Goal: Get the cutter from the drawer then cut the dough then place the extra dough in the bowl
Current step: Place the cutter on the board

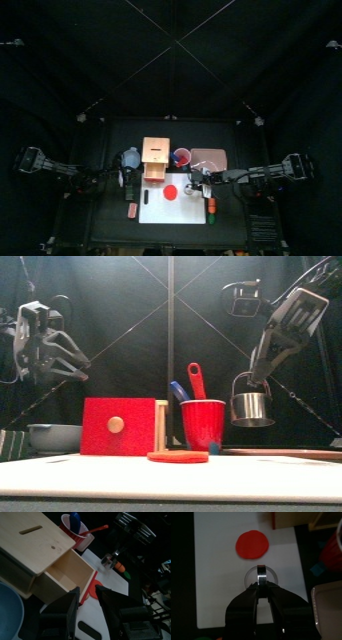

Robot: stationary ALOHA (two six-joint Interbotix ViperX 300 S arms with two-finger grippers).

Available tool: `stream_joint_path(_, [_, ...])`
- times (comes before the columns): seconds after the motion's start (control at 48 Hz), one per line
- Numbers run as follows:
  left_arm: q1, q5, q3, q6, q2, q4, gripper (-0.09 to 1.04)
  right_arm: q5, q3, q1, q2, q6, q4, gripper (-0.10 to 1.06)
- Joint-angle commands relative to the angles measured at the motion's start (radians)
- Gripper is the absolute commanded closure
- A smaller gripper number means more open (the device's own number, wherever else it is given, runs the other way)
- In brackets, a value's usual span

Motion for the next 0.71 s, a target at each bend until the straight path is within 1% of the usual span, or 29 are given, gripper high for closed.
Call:
stream_joint_path(0.021, [0.021, -0.008, -0.037, 0.002, -0.002, 0.005, 0.22, -0.014, -0.006, 0.0, 0.012, -0.002, 0.0, 0.44])
stream_joint_path(0.125, [0.052, -0.009, -0.057, 0.005, -0.002, 0.006, 0.22, -0.012, -0.005, -0.002, 0.041, -0.002, 0.006, 0.4])
stream_joint_path(0.229, [0.078, -0.009, -0.06, 0.003, -0.002, 0.006, 0.22, -0.012, -0.005, 0.0, 0.049, -0.002, 0.011, 0.28])
stream_joint_path(0.354, [0.107, -0.011, -0.075, 0.006, -0.002, 0.008, 0.22, -0.006, -0.014, 0.002, 0.034, -0.002, 0.009, 0.17])
stream_joint_path(0.396, [0.121, -0.011, -0.084, 0.006, -0.002, 0.008, 0.22, 0.003, -0.017, 0.002, 0.015, -0.003, 0.003, 0.15])
stream_joint_path(0.479, [0.172, -0.011, -0.12, 0.003, -0.002, 0.006, 0.22, -0.003, -0.025, 0.002, -0.028, -0.006, -0.014, 0.15])
stream_joint_path(0.542, [0.216, 0.0, -0.147, 0.005, 0.012, 0.006, 0.24, -0.043, -0.034, 0.002, -0.043, -0.006, -0.034, 0.15])
stream_joint_path(0.625, [0.279, 0.018, -0.195, -0.003, 0.032, -0.002, 0.33, -0.132, -0.046, 0.017, -0.043, -0.006, -0.069, 0.15])
stream_joint_path(0.708, [0.365, 0.075, -0.256, 0.002, 0.072, -0.032, 0.5, -0.247, -0.071, 0.055, 0.0, -0.005, -0.094, 0.19])
